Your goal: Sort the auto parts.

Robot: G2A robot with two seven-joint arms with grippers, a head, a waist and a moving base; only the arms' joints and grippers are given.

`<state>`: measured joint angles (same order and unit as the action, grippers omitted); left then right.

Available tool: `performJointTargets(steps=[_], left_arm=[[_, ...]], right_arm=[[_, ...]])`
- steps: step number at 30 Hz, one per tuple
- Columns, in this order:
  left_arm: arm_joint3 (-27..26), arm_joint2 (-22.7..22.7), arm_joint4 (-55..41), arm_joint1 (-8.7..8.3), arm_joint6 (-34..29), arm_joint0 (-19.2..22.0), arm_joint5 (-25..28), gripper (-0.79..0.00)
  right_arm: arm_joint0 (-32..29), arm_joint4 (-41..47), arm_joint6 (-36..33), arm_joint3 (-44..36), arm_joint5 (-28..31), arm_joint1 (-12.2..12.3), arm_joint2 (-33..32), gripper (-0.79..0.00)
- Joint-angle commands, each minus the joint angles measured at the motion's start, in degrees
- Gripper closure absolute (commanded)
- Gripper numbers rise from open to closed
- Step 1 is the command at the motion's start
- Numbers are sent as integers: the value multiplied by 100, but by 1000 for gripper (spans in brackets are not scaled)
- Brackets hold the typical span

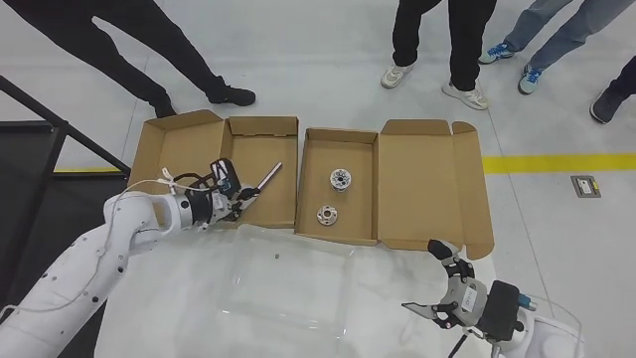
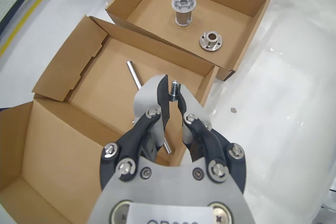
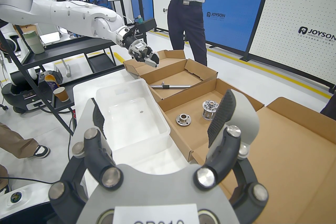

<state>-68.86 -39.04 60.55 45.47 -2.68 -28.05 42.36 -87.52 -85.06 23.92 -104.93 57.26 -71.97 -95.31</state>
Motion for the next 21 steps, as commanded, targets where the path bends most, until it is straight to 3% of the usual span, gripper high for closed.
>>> performJointTargets(steps=[1, 10, 21], left_arm=[[268, 185, -71, 159, -197, 242, 204, 0], [1542, 974, -233, 962, -777, 1083, 779, 0], [2915, 1411, -198, 1742, -709, 1474, 807, 0]], right_arm=[[0, 0, 0, 0, 0, 0, 0, -785], [0, 0, 0, 0, 0, 0, 0, -785], [0, 0, 0, 0, 0, 0, 0, -785]])
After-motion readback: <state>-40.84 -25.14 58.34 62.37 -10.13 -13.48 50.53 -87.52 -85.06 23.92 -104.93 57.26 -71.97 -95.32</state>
